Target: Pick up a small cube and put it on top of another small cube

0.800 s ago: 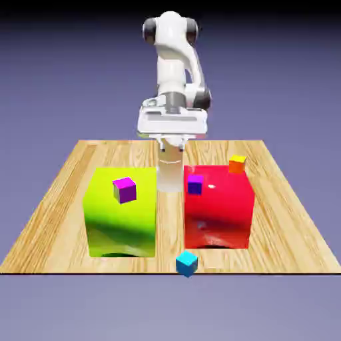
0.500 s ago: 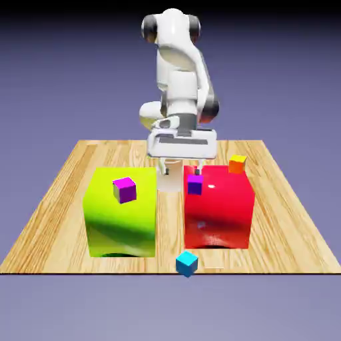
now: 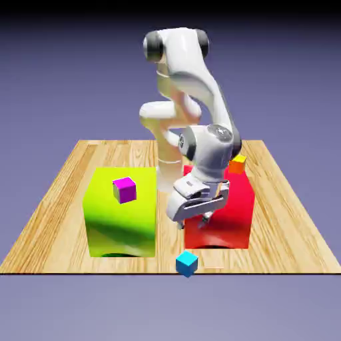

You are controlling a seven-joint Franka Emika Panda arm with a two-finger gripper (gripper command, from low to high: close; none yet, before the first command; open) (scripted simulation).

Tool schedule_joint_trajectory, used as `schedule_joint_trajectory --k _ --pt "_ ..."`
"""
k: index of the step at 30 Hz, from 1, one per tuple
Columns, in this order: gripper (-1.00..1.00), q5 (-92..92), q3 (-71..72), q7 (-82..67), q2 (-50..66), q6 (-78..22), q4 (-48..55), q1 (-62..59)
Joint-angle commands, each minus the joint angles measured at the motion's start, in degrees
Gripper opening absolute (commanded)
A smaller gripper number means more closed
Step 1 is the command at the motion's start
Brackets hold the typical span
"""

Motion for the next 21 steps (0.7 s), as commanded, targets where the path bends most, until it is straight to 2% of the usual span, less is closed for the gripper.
schedule_joint_trajectory --k 1,9,14,15,21 --pt "0.0 -0.7 0.2 -0.6 2.1 -2.0 1.8 0.2" --pt "0.0 -6.3 2.1 -4.8 17.5 -16.6 15.0 1.3" --pt "0.0 -8.6 0.6 -3.0 21.7 -8.8 11.3 0.4" --pt "-1.0 -8.6 0.6 -3.0 21.7 -8.8 11.3 0.4" --pt "-1.0 -3.5 -0.4 -3.1 17.0 -18.1 14.6 4.9"
